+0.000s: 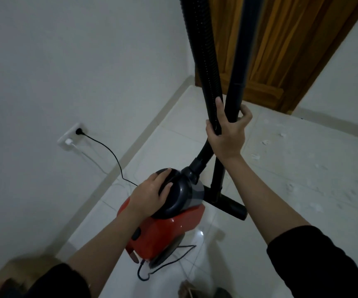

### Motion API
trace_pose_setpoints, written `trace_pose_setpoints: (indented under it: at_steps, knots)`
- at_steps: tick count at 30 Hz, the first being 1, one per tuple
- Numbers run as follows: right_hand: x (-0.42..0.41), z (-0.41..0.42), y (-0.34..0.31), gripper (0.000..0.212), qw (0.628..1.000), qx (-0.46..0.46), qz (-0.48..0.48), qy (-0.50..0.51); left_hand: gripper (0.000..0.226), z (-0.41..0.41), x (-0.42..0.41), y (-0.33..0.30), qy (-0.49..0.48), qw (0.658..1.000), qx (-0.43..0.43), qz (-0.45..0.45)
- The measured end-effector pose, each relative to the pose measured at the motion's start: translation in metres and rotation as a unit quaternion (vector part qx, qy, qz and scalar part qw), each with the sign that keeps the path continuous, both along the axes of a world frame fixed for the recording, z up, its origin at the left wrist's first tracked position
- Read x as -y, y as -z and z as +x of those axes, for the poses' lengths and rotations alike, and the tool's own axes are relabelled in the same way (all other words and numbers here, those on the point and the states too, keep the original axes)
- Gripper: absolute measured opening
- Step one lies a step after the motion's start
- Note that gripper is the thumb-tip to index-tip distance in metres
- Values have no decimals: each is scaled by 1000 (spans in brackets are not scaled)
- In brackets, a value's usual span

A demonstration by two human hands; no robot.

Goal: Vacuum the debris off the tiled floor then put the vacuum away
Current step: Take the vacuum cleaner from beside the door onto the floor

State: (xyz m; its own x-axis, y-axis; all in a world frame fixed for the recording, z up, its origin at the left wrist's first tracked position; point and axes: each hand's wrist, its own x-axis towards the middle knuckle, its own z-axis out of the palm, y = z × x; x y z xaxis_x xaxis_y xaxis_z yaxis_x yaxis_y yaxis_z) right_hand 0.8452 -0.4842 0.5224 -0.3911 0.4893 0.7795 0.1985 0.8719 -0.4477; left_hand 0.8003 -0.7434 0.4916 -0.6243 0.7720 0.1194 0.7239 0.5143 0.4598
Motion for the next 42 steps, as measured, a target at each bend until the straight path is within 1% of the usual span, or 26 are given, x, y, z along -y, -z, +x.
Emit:
trace_pose_setpoints:
  at_steps: [7,15,17,19,22,24,26,27,30,32,33,36,37,39,40,42]
  knots:
    - [-11,-6,101,68,1000,1,29,-6,61,-1,-12,105,0,1000,16,-11]
    - [-37,-23,261,67,999,-11,43,-20,64,-13,-40,261,-22,1000,15,-9]
    - [-45,-27,300,73,999,-7,39,-29,64,-17,-45,301,-27,1000,10,-12]
    - [-51,-31,335,84,999,-6,29,-42,65,-21,-52,338,-31,999,5,-15]
    - [-61,-37,380,90,998,-23,11,-55,66,-27,-62,389,-31,999,-5,-5]
    - [-67,-41,406,99,997,-41,10,-63,67,-29,-68,416,-32,999,-13,-2]
    - [-74,-43,428,103,996,-53,15,-67,68,-32,-73,438,-31,999,-21,0]
    - [-77,-44,437,101,996,-57,18,-68,68,-33,-76,446,-28,999,-25,-2]
    - [-83,-46,461,79,996,-59,25,-66,70,-35,-82,462,-28,999,-33,-12]
    - [-86,-48,475,73,996,-64,30,-58,70,-34,-84,471,-30,999,-31,-16]
    - [-88,-49,481,75,996,-67,34,-55,70,-35,-84,475,-32,999,-25,-19]
    - [-87,-51,497,90,996,-64,39,-49,71,-39,-84,488,-38,999,-9,-31]
    - [-87,-52,503,88,996,-60,39,-49,72,-39,-85,492,-37,999,-6,-33]
    - [-85,-54,514,75,996,-57,38,-51,72,-41,-85,500,-34,999,-3,-34]
    - [-85,-54,518,74,996,-58,41,-49,72,-42,-84,506,-33,999,-1,-35]
    - [-84,-56,521,83,996,-60,50,-43,71,-43,-79,515,-32,999,7,-32]
